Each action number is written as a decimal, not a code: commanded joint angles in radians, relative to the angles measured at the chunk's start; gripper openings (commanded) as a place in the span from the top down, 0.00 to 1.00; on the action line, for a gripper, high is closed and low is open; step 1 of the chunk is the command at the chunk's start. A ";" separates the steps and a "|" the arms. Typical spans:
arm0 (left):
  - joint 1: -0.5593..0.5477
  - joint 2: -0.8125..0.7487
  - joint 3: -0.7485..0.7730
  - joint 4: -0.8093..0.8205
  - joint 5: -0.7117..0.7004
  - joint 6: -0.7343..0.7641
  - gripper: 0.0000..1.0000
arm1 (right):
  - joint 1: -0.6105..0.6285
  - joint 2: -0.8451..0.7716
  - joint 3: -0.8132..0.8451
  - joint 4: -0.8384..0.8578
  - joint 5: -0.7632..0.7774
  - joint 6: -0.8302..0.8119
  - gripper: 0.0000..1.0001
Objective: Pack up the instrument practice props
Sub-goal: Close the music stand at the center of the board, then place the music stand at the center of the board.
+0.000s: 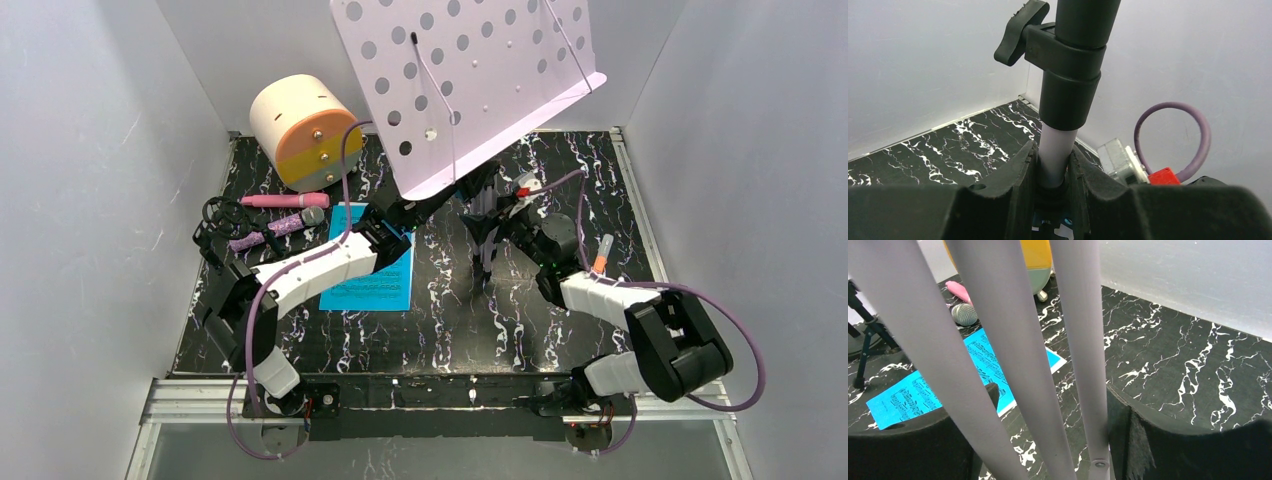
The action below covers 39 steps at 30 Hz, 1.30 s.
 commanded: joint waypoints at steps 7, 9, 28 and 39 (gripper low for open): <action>-0.013 0.036 0.081 -0.075 0.091 -0.142 1.00 | 0.001 -0.033 0.033 0.031 -0.020 0.051 0.33; -0.013 0.037 0.100 -0.089 0.117 -0.164 1.00 | 0.002 -0.072 0.028 -0.008 -0.020 0.066 0.37; -0.013 0.072 0.139 -0.159 0.251 -0.428 1.00 | 0.022 -0.401 -0.083 -0.312 0.095 0.471 0.70; -0.015 0.237 0.122 -0.098 0.372 -0.530 1.00 | 0.030 -0.456 -0.198 -0.407 0.311 0.594 0.81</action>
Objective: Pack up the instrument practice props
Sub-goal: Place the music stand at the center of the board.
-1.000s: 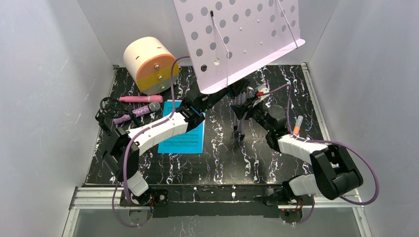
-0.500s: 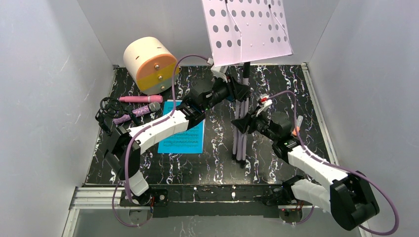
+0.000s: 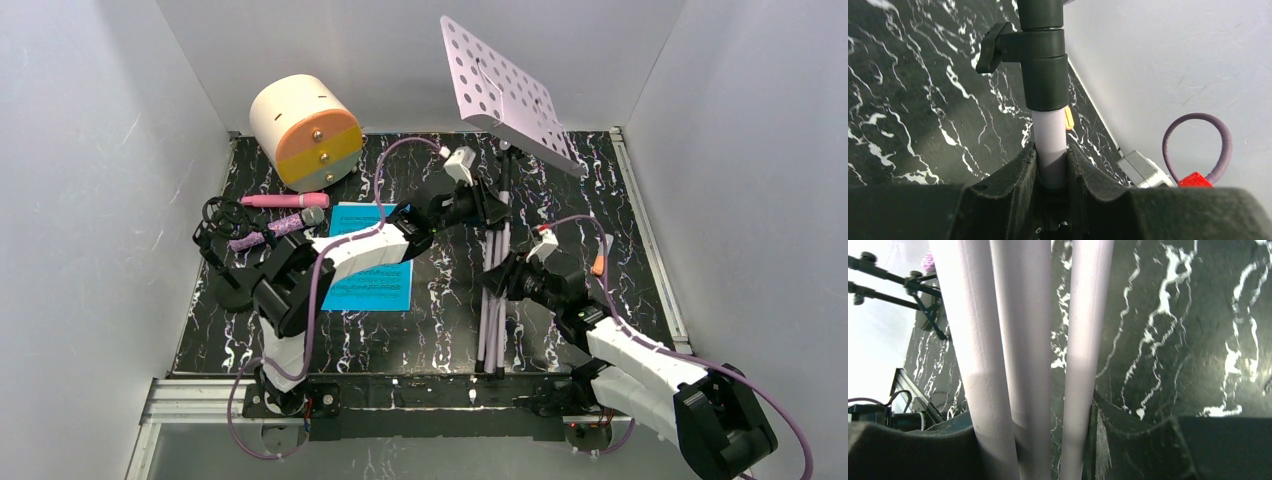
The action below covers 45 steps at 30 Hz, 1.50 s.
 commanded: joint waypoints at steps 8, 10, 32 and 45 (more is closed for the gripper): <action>-0.035 0.126 0.073 0.166 0.223 -0.097 1.00 | -0.018 -0.022 -0.015 0.141 0.419 0.144 0.89; -0.035 0.171 0.092 0.170 0.231 -0.105 1.00 | -0.018 -0.011 -0.027 0.140 0.472 0.151 0.91; 0.002 0.471 0.167 0.269 0.237 -0.293 0.98 | -0.026 0.271 -0.077 0.304 0.689 0.165 0.92; 0.031 0.408 0.045 0.335 0.197 -0.381 0.45 | -0.025 0.268 -0.088 0.228 0.713 0.193 0.92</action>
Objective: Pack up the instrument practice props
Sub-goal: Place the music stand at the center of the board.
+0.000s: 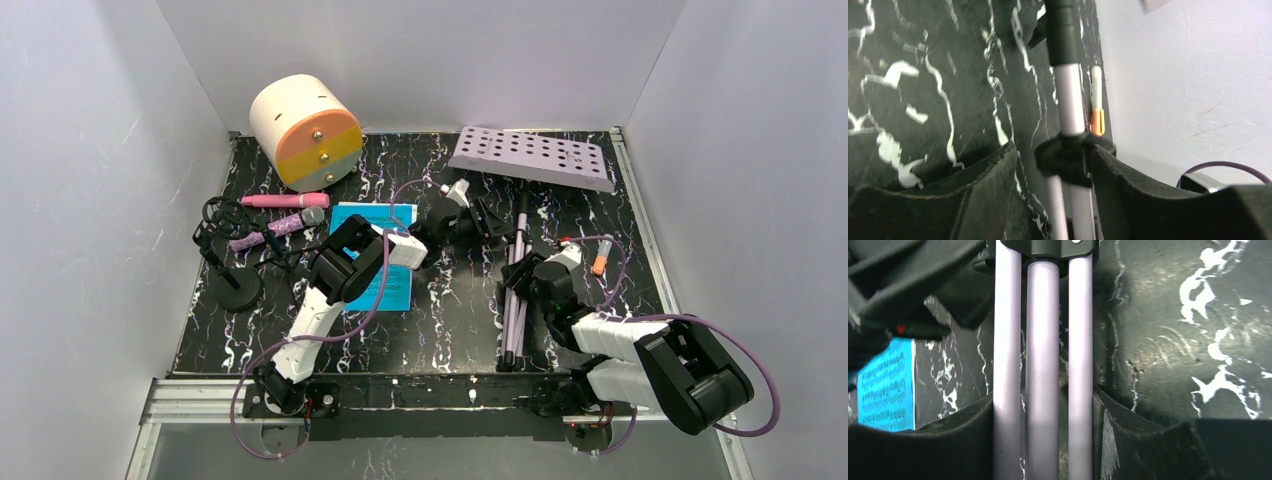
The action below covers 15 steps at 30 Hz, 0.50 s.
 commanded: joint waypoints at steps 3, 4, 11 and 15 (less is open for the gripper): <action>-0.018 -0.116 -0.071 0.020 0.070 -0.004 0.29 | -0.033 -0.009 0.022 -0.005 0.219 0.040 0.93; -0.016 -0.132 -0.084 0.022 0.063 -0.002 0.25 | -0.033 -0.013 0.022 -0.011 0.219 0.040 0.93; 0.018 -0.257 -0.233 0.024 0.012 0.022 0.02 | -0.033 -0.020 0.028 -0.061 0.225 0.042 0.79; 0.056 -0.336 -0.331 0.024 -0.006 0.043 0.02 | -0.033 -0.031 0.026 -0.070 0.214 0.029 0.63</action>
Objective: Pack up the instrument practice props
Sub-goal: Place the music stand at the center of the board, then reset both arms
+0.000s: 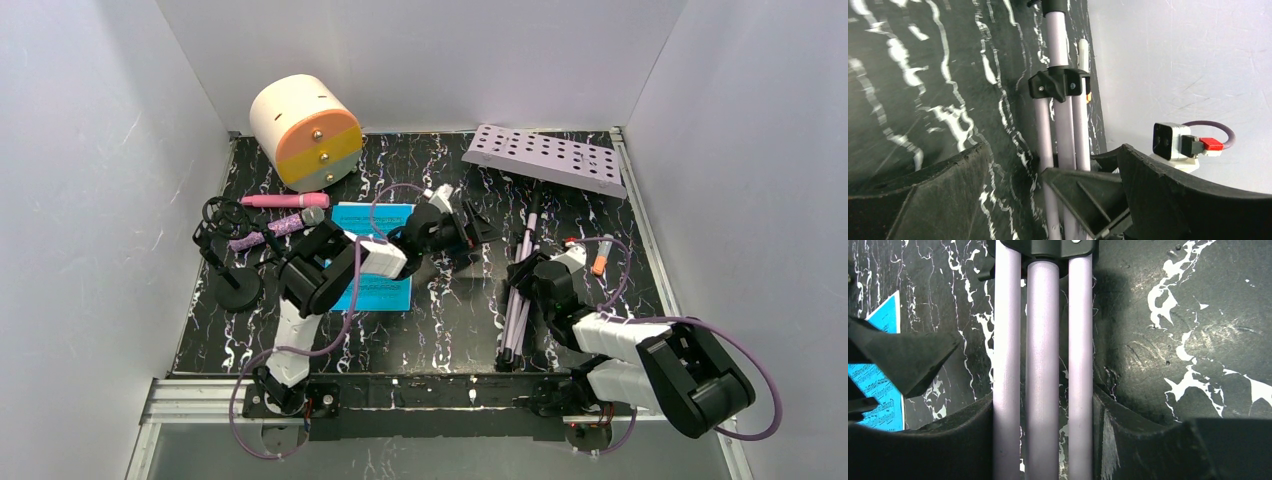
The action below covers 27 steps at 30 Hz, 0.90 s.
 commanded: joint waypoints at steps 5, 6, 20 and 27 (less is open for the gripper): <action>0.114 -0.207 -0.185 0.004 -0.042 0.053 0.02 | -0.020 -0.041 0.042 -0.073 0.106 -0.021 0.38; 0.127 -0.229 -0.205 -0.001 -0.046 0.060 0.02 | -0.020 -0.050 0.049 -0.092 0.106 -0.022 0.32; 0.316 -0.531 -0.274 -0.385 -0.136 0.275 0.02 | -0.022 -0.346 0.204 -0.500 0.169 -0.114 0.01; 0.363 -0.808 -0.295 -0.592 -0.224 0.341 0.01 | -0.023 -0.560 0.376 -0.781 0.316 -0.137 0.01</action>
